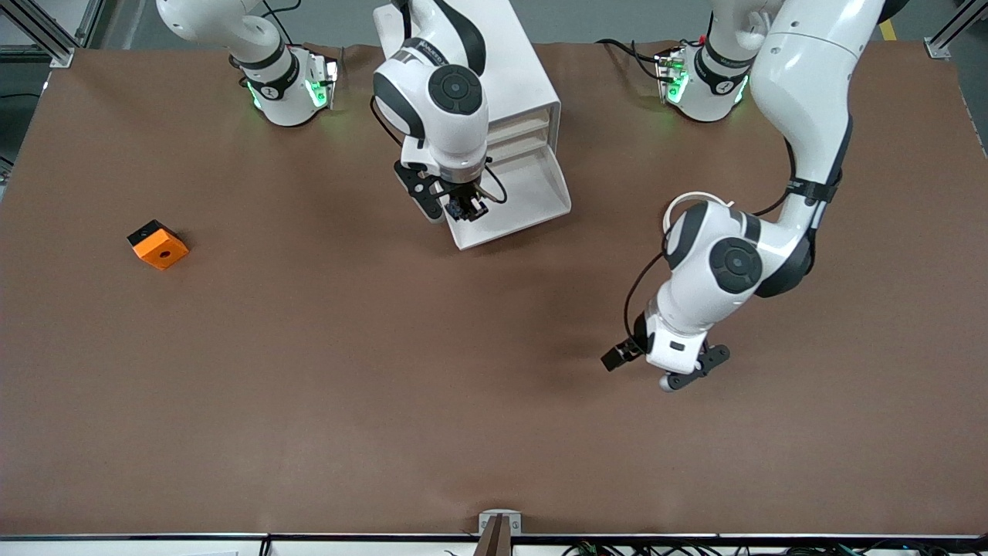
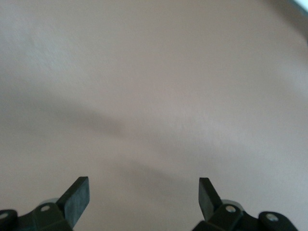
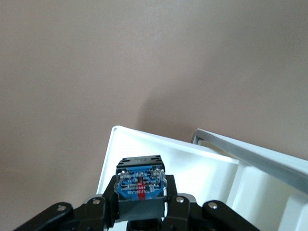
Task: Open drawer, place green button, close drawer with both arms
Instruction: 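Carry the green button with the right gripper over the open drawer, then lower the button into the drawer and open the right gripper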
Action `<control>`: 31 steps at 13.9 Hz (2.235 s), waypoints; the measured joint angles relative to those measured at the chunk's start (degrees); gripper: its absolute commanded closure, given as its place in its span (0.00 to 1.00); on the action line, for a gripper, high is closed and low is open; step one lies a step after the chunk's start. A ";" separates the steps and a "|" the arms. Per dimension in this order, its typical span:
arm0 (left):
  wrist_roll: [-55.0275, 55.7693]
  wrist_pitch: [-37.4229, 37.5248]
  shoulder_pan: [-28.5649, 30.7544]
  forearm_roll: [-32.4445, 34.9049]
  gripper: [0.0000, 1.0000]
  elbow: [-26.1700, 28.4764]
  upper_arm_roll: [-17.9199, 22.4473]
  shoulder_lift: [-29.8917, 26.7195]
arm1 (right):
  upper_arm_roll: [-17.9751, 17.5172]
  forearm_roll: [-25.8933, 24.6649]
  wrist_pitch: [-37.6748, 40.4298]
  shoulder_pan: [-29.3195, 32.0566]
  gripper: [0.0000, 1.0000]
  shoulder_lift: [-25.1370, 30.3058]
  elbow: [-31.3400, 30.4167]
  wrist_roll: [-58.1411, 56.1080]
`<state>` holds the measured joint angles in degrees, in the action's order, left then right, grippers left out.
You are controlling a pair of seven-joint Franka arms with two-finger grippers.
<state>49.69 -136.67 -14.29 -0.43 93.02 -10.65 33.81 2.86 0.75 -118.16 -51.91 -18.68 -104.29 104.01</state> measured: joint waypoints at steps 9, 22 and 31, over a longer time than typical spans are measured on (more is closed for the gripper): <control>7.06 1.41 -4.14 0.20 0.00 4.72 -0.37 -0.47 | 0.11 -0.89 -10.70 -2.52 1.00 -1.69 -6.47 4.65; 10.73 5.43 -12.94 0.22 0.00 6.57 -0.47 -0.54 | 0.09 -0.89 -11.84 -4.03 0.01 -4.34 -6.46 5.58; 10.73 5.49 -14.25 0.23 0.00 6.61 -0.48 -0.63 | 0.91 -0.88 -8.06 -3.94 0.00 -4.22 1.44 5.43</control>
<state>60.42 -131.18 -28.54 -0.20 99.62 -11.13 33.18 3.77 -0.13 -126.22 -55.85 -22.90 -102.85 109.43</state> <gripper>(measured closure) 0.000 0.000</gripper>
